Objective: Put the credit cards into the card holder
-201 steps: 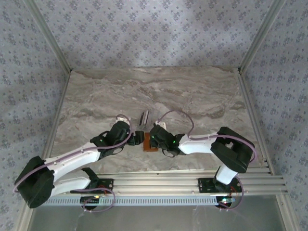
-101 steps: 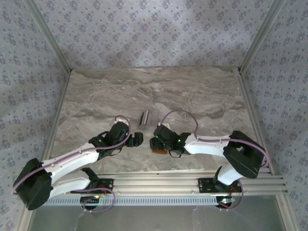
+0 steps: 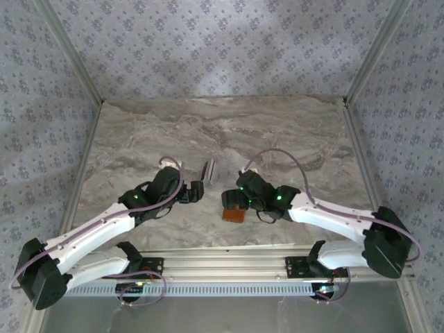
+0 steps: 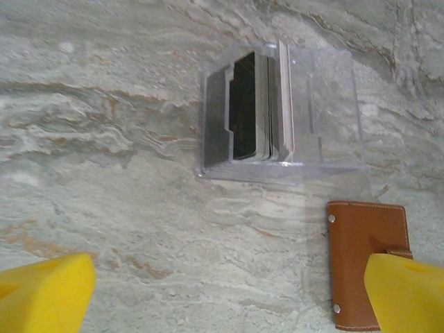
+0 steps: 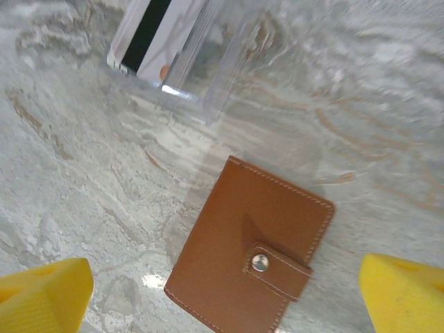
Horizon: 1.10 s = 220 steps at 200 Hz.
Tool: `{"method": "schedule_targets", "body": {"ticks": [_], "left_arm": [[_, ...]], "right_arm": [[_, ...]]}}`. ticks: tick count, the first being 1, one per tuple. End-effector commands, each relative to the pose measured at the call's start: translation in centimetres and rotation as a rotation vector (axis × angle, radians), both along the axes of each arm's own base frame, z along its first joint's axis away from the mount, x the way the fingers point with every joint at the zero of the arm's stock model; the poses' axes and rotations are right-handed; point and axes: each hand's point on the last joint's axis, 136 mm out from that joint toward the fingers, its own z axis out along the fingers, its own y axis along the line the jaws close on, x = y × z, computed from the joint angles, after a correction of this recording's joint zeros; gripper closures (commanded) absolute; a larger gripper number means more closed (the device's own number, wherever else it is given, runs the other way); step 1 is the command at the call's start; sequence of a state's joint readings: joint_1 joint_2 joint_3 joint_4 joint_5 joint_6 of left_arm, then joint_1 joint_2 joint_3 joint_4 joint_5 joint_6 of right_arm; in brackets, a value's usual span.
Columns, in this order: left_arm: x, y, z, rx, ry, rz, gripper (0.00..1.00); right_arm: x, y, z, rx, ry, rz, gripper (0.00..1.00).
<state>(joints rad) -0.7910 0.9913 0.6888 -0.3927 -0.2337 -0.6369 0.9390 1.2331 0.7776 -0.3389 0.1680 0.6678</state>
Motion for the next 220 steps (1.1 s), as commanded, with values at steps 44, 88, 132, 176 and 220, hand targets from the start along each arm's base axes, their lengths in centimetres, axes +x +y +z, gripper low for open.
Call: {"method": "schedule_targets", "body": {"ticks": [44,88,132,176,220], "left_arm": [[3.4,6.2,5.6,0.264,-0.143,0.294,0.0],[7.7,11.4,6.1,0.609,-0.226,0.434,0.0],[11.1,16.4,0.3,0.338,-0.13,0.559,0.0],[12.2,18.1,1.5,0.409,-0.353,0.532,0.0],[12.9,19.3,0.9,0.493,-0.398,0.501,0.0]], "right_arm": [[4.4,-11.0,9.3,-0.116,-0.297,-0.349,0.0],[7.7,-17.3,12.3,-0.209,-0.573,-0.509,0.0],[9.0,-19.9,8.9,-0.216,-0.627,-0.526,0.0],[9.2,-22.4,6.4,-0.251,-0.621,-0.569,0.0],[8.4,-25.2,4.9,-0.296,-0.609,-0.638,0.0]]}}
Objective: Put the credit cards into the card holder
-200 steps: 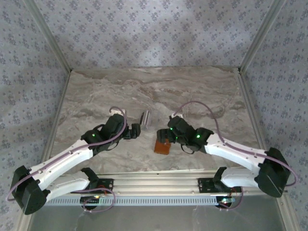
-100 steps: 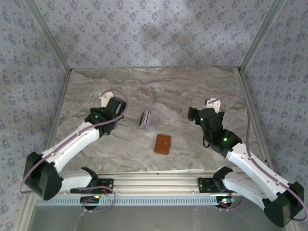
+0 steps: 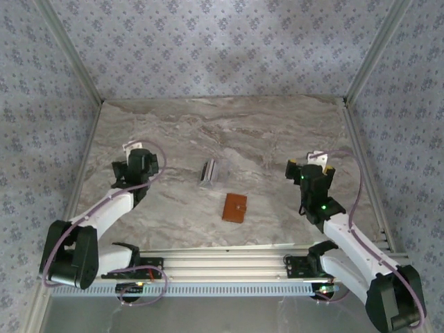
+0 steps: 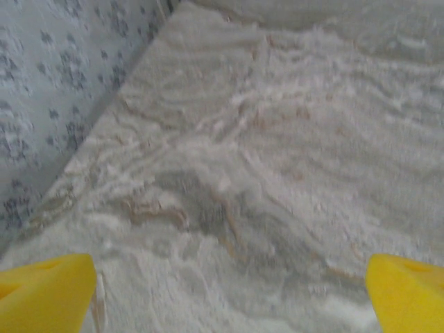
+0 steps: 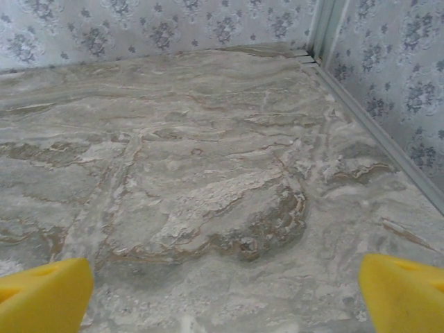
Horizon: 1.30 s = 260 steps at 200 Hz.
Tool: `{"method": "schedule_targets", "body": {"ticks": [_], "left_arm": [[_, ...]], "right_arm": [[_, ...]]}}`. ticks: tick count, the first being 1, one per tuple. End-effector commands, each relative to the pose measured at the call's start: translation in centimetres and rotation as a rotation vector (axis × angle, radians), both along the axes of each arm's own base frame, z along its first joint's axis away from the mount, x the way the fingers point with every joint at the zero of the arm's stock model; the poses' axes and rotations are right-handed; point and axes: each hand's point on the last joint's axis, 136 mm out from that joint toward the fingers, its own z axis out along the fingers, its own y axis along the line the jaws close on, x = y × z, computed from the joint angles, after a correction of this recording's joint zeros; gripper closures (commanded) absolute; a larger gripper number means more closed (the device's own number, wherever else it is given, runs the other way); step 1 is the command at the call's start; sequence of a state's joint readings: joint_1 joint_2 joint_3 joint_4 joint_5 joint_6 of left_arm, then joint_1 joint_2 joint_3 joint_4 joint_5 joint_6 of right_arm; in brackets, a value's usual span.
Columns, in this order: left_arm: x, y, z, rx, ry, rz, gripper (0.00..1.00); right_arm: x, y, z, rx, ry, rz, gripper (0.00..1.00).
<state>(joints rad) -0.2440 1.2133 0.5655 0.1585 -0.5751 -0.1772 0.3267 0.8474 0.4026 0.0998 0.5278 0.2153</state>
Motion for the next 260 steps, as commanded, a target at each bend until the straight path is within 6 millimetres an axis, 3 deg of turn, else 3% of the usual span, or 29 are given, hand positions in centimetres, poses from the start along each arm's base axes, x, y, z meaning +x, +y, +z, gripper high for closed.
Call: {"method": "schedule_targets", "body": {"ticks": [1,31,72,108,146,181,196,260], "left_arm": [[1.3,0.0,1.6,0.061,-0.09,-0.042,0.0],[1.5,1.4,0.4,0.116,-0.132,0.032,0.0],[2.2,2.8,-1.3,0.147,-0.137,0.091,0.0],[2.8,4.6,-2.4,0.113,-0.138,0.157,0.0],[3.1,4.2,-2.9,0.072,-0.129,0.097,0.0],[3.7,2.8,-3.9,-0.03,-0.132,-0.068,0.0],[3.3,3.4,-5.0,-0.067,-0.154,-0.066,0.0],[3.5,3.4,-4.8,-0.069,-0.16,-0.076,0.0]], "right_arm": [[-0.2,-1.3,0.3,-0.019,-0.043,-0.026,0.0],[-0.9,-4.3,-1.6,-0.052,-0.041,-0.128,0.0],[-0.7,-5.0,-3.5,0.004,-0.108,-0.069,0.0],[1.9,-6.1,-4.4,-0.045,-0.098,-0.072,0.0],[5.6,-4.6,-4.8,-0.073,-0.069,0.038,0.0],[6.9,-5.1,-7.5,-0.045,-0.063,0.038,0.0],[8.3,-3.6,-8.3,-0.035,0.043,0.131,0.0],[8.4,-3.2,-8.3,-0.027,0.035,0.169,0.0]]}}
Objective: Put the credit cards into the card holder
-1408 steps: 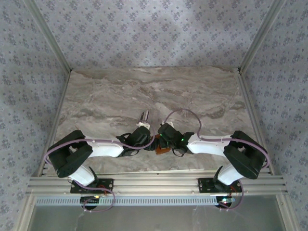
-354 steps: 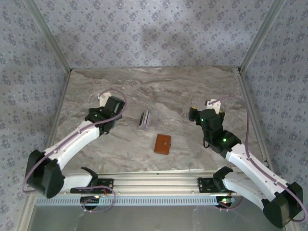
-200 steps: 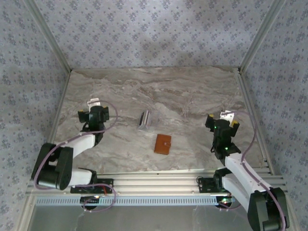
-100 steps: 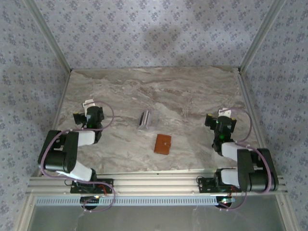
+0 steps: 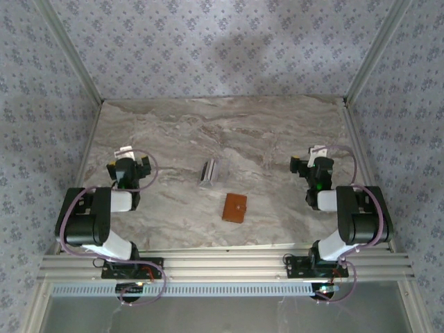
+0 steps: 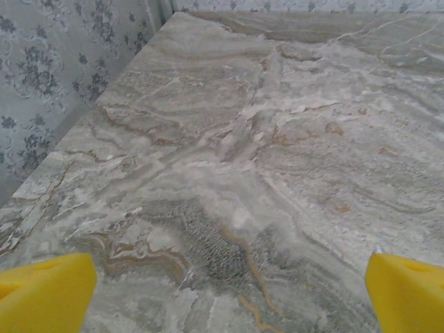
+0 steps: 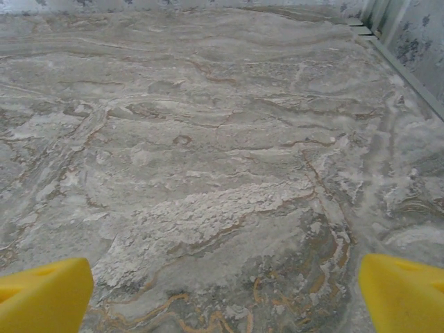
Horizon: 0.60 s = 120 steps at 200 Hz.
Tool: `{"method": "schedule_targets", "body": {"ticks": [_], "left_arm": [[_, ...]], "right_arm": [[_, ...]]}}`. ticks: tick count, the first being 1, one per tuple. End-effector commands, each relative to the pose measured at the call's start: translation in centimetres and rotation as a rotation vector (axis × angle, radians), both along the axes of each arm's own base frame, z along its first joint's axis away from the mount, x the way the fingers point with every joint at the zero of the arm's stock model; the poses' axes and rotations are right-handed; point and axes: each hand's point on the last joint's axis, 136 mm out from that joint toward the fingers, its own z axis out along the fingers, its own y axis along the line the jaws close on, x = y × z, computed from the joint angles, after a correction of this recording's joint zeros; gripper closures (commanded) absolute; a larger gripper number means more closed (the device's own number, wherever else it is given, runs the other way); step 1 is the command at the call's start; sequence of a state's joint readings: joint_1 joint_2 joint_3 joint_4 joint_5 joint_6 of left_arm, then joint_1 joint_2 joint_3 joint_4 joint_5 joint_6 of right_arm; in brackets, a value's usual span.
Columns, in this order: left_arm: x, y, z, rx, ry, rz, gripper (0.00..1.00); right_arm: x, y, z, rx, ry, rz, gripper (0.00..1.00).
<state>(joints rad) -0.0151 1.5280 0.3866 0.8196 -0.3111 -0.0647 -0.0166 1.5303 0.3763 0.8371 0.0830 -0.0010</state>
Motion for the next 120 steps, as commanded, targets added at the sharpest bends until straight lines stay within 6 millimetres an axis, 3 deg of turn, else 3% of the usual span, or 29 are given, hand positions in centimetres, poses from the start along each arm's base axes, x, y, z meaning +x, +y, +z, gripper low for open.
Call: {"method": "schedule_targets", "body": {"ticks": [1,120], "left_arm": [[0.5,-0.5,0.8,-0.02,-0.046,-0.024,0.0],[0.6,-1.6,0.9,0.018,-0.043,-0.056,0.0]], "right_arm": [[0.3,0.1,0.4,-0.01,-0.003,0.022,0.0],[0.2,0.2,0.4,-0.018,-0.005,0.024,0.0]]}}
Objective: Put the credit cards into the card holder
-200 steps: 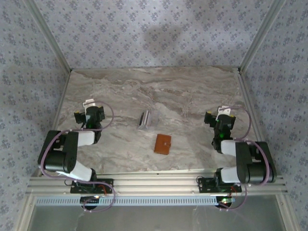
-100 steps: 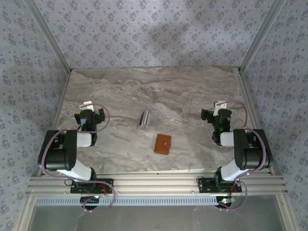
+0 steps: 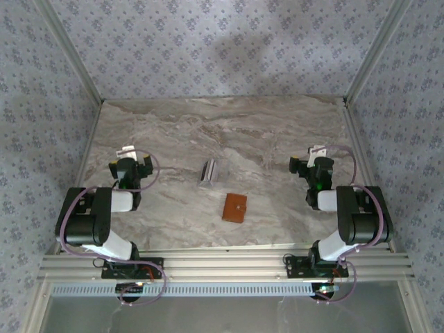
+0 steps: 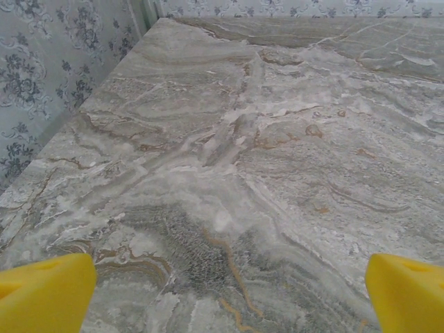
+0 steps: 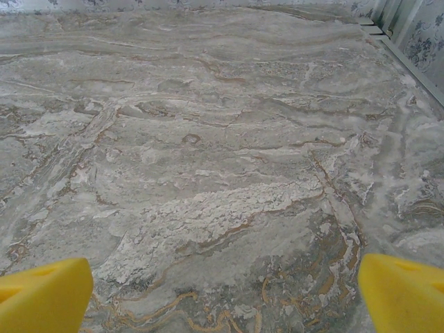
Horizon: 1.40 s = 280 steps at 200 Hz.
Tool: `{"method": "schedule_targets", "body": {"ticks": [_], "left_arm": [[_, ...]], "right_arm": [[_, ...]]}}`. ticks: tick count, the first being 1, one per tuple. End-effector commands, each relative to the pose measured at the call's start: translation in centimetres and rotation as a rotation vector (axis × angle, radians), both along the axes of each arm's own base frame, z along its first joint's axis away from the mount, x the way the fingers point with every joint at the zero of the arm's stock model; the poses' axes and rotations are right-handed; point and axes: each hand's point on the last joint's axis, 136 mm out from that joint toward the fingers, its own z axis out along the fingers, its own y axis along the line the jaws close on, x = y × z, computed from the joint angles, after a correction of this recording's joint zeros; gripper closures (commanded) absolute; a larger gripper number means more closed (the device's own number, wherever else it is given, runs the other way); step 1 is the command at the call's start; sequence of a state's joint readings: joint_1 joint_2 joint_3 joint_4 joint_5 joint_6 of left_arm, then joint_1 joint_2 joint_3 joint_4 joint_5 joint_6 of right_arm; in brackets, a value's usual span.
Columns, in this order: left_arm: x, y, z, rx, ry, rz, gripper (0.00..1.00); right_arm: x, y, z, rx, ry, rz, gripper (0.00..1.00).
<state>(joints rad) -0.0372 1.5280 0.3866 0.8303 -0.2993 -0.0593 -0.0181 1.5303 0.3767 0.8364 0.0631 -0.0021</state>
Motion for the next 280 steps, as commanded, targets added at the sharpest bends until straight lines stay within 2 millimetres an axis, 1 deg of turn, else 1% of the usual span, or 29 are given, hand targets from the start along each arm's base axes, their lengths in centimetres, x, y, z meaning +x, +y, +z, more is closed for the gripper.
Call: {"method": "schedule_targets", "body": {"ticks": [1,280], "left_arm": [[0.33,-0.52,0.74,0.018,-0.034,-0.02,0.0],[0.1,-0.7,0.88,0.041,-0.046,-0.009,0.0]], "right_arm": [[0.17,-0.06,0.42,-0.024,-0.006,0.007,0.0],[0.0,0.14,0.49,-0.052,-0.014,-0.003,0.0]]}}
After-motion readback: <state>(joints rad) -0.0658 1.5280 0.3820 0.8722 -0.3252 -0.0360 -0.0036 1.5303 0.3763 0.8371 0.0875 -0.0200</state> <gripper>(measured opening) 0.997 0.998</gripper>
